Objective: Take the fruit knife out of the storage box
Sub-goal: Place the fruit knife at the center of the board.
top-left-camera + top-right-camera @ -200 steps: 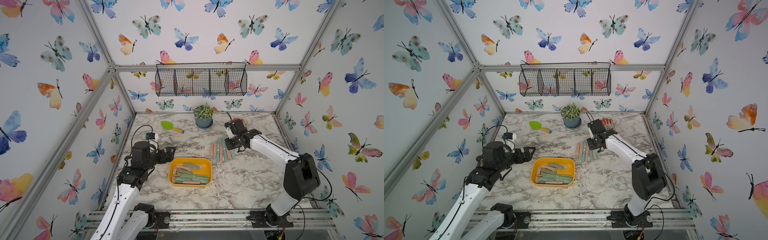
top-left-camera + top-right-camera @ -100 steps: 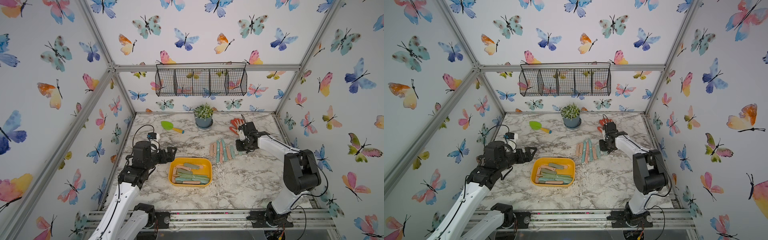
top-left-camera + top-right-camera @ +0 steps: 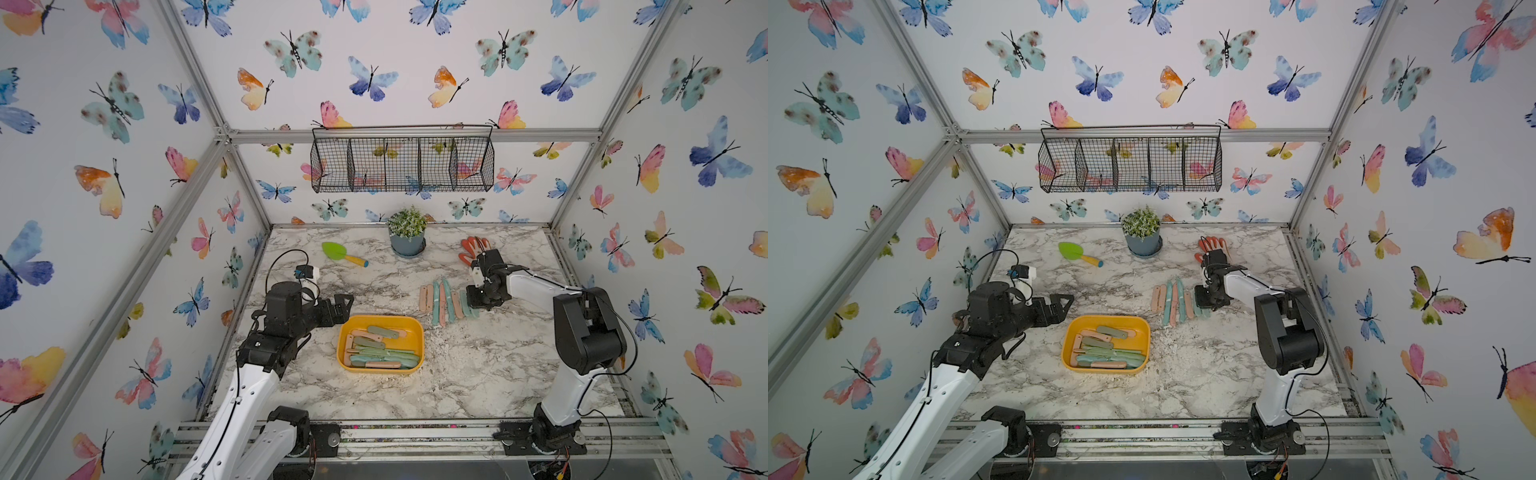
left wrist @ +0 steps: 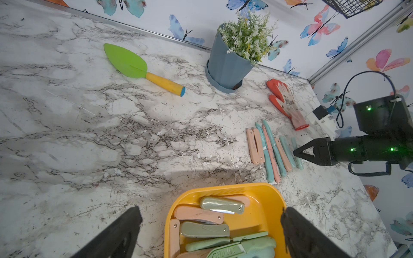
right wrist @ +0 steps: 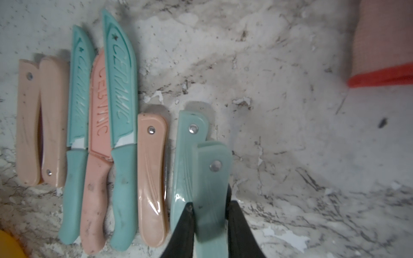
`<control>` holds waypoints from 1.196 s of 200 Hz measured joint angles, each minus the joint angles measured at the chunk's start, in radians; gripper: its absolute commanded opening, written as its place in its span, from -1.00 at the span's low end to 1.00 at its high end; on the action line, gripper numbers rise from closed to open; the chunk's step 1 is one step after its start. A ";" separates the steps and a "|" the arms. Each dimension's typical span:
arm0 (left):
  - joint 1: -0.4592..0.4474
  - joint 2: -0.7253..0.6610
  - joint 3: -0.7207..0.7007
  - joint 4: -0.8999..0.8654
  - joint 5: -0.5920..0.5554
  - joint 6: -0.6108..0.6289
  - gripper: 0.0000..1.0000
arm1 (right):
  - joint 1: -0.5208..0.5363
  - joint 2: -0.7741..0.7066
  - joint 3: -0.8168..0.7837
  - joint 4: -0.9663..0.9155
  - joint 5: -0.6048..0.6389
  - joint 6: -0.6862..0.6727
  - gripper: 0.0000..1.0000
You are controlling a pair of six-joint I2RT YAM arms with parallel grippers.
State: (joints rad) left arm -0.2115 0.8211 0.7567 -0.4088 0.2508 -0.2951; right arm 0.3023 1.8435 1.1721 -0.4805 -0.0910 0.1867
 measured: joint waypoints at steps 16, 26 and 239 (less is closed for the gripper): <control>0.000 0.000 0.000 0.000 0.000 0.000 0.97 | -0.001 0.001 0.000 0.004 0.000 0.005 -0.52; 0.000 0.000 0.000 0.000 0.000 0.000 0.97 | -0.002 0.001 0.000 0.006 0.000 0.005 -0.51; 0.000 0.000 0.000 0.000 -0.002 0.000 0.97 | -0.010 0.020 -0.024 0.044 0.000 0.031 -0.39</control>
State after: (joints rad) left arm -0.2115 0.8211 0.7567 -0.4088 0.2493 -0.2951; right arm 0.2928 1.8633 1.1481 -0.4362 -0.0906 0.2176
